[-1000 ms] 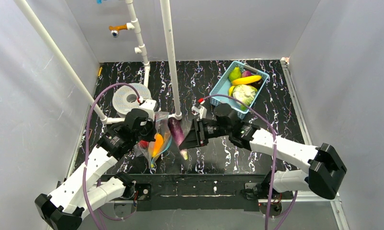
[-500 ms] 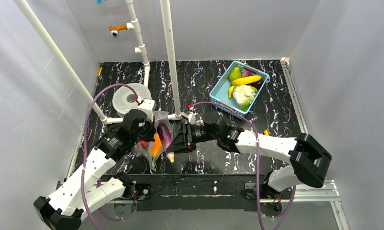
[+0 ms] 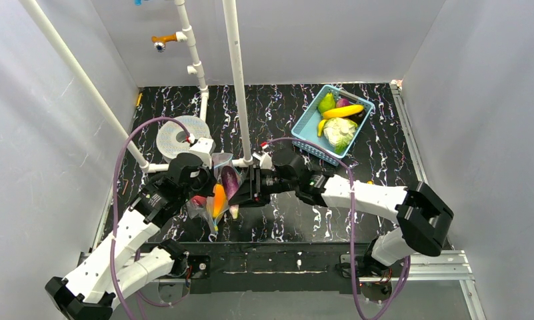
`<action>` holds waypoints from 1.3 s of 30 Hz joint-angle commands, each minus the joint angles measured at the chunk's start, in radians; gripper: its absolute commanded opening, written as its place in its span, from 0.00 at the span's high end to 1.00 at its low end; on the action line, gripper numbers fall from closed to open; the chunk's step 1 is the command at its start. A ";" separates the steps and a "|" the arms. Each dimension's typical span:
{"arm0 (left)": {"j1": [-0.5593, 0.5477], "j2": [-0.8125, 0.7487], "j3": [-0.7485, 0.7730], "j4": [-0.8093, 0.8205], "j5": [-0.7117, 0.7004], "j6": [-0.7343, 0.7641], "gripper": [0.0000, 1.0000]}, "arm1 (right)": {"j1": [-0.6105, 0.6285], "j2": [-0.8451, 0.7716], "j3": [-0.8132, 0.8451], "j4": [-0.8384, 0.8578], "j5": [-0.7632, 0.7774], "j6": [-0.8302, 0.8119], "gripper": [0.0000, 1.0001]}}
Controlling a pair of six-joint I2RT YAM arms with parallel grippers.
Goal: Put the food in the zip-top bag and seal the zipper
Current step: Place the fake vegetable in the zipper food storage bag.
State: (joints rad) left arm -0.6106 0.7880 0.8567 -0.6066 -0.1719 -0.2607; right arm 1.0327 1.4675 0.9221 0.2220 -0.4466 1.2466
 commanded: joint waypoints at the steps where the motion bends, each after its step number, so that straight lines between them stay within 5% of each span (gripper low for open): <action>1: 0.004 -0.025 -0.015 0.012 0.004 0.014 1.00 | -0.016 0.058 0.127 -0.028 0.008 -0.094 0.74; 4: 0.005 -0.029 -0.014 0.012 0.009 0.014 1.00 | -0.028 0.092 0.205 -0.089 0.040 -0.192 0.51; 11: 0.005 -0.049 -0.017 0.010 0.000 0.015 1.00 | -0.053 0.101 0.293 -0.217 0.089 -0.335 0.16; 20: 0.005 -0.053 -0.016 0.011 0.004 0.015 1.00 | -0.052 -0.011 0.228 -0.336 0.151 -0.473 0.13; 28: 0.004 -0.041 -0.015 0.013 0.014 0.017 1.00 | -0.080 -0.169 0.214 -0.537 0.425 -0.675 0.10; 39: 0.005 -0.040 -0.015 0.011 0.014 0.018 1.00 | -0.287 -0.279 0.070 -0.608 0.789 -0.749 0.11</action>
State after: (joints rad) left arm -0.6106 0.7509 0.8444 -0.6060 -0.1612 -0.2535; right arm 0.8277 1.1919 1.0489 -0.3473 0.1584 0.5423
